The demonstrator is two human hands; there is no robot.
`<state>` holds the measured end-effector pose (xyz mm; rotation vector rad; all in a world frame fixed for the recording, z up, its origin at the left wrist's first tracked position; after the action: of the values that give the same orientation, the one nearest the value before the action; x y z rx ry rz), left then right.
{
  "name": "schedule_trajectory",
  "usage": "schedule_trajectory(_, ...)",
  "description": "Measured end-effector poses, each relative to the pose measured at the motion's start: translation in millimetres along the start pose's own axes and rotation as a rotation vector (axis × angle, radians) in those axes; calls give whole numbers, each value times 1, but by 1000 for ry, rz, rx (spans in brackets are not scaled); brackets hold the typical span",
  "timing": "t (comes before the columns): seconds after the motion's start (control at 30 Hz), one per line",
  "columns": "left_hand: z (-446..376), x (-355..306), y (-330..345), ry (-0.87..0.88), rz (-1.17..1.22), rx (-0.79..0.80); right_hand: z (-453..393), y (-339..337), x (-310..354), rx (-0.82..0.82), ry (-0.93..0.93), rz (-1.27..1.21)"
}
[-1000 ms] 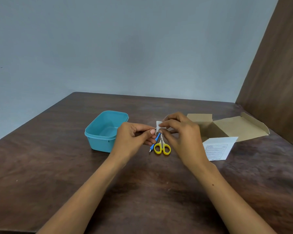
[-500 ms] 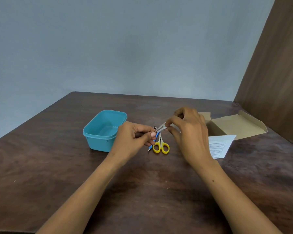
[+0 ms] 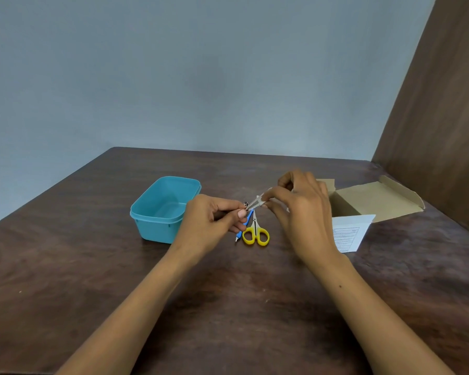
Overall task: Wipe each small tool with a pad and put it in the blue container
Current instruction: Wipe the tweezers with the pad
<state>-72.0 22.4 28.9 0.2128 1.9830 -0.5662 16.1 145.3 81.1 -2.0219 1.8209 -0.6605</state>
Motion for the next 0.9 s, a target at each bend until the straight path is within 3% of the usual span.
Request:
schedule_trajectory(0.2,1,-5,-3,37,-48,-19,1,4,19,23,-99,-32)
schedule_trajectory(0.6,-1,-12,-10,68,-109,-42,-6,-11,-6,-12,-1,3)
schedule_trajectory(0.8,-1,-12,-15,38,-35,-70,-10,-8,-12,28,64,-236)
schedule_trajectory(0.9,-1,-8,-14,-18,64,-68,-11,-2,-22,88,207,-444)
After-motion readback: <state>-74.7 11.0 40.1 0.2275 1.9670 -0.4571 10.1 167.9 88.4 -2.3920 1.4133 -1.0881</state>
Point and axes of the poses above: each hand's wrist, its own z-axis away from the middle knuckle, its own y-axis out of the palm, x = y × z, the point moved 9 cm from there along -z, towards the middle knuckle, and after that the axes turned 2 degrees about -z, right-handed, at the moved point
